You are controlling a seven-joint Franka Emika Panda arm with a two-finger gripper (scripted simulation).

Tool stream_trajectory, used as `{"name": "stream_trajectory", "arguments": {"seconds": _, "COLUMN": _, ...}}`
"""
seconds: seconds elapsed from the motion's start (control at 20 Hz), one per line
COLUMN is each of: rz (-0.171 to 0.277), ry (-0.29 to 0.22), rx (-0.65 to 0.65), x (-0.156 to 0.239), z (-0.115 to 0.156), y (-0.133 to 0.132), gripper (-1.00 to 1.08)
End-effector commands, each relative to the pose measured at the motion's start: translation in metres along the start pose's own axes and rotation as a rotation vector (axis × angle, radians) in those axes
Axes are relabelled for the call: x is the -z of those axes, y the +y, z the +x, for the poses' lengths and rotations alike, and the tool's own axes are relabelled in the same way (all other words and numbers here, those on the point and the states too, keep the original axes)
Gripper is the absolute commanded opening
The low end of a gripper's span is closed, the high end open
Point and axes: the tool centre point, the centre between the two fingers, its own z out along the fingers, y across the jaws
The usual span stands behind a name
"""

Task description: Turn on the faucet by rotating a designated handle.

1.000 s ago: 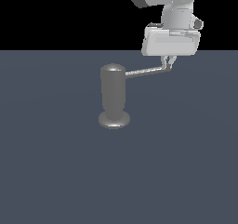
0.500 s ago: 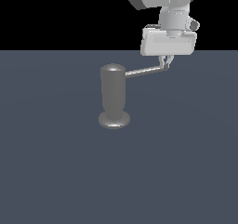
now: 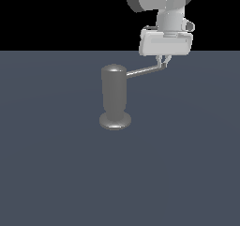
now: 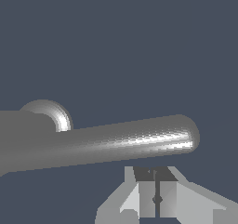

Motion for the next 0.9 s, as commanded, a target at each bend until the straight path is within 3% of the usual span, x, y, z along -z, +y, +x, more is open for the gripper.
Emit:
{"name": "stream_trajectory", "arguments": {"seconds": 0.0, "rz": 0.004, "ry": 0.002, "rx": 0.015, "x": -0.004, "z": 0.015, "y": -0.011, "gripper": -1.0}}
{"name": "stream_trajectory", "arguments": {"seconds": 0.85, "rz": 0.003, "ry": -0.002, "rx": 0.008, "x": -0.007, "z": 0.057, "y": -0.015, "gripper": -1.0}}
